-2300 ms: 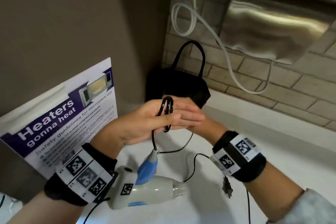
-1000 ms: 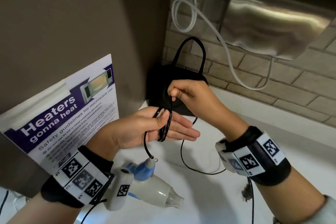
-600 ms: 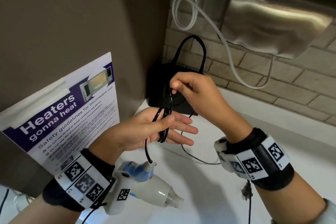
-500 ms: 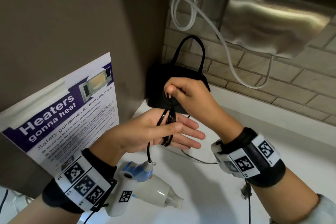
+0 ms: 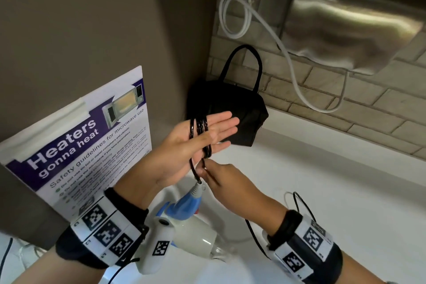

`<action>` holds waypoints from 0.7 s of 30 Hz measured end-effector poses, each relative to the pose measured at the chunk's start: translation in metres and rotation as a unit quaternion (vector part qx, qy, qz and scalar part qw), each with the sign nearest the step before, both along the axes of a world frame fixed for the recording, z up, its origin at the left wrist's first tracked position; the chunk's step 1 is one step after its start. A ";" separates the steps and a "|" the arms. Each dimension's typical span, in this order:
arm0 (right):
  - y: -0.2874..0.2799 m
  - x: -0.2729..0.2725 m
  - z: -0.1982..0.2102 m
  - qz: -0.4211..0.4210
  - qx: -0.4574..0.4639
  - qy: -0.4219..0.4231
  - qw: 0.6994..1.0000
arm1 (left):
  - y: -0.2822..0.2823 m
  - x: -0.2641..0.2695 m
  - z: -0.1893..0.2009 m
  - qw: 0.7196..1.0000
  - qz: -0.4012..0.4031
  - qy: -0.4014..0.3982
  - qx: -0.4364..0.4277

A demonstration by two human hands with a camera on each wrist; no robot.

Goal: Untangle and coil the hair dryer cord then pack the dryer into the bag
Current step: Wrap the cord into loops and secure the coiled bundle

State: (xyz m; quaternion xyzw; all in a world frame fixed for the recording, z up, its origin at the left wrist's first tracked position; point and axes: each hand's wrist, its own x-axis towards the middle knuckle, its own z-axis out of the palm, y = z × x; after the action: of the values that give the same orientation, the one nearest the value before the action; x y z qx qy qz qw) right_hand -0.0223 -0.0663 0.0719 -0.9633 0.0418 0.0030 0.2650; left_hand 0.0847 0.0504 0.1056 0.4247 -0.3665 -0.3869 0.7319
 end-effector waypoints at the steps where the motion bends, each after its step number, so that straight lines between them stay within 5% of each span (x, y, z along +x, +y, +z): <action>1: 0.009 0.004 0.000 0.001 -0.033 -0.004 0.999 | -0.001 0.003 -0.002 1.000 0.013 0.011 0.000; 15: 0.024 -0.057 0.058 -0.002 -0.150 0.014 0.989 | -0.009 0.026 -0.017 0.985 0.163 0.010 0.048; 21: 0.011 -0.033 0.100 -0.041 -0.227 -0.156 0.961 | -0.009 0.011 -0.011 0.994 0.075 -0.028 0.075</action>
State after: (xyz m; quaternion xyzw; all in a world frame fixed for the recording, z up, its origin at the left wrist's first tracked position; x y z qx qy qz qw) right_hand -0.0558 -0.0556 0.1722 -0.9841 0.0391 -0.1677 0.0427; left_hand 0.0958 0.0414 0.0951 0.5159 -0.3237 -0.3450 0.7142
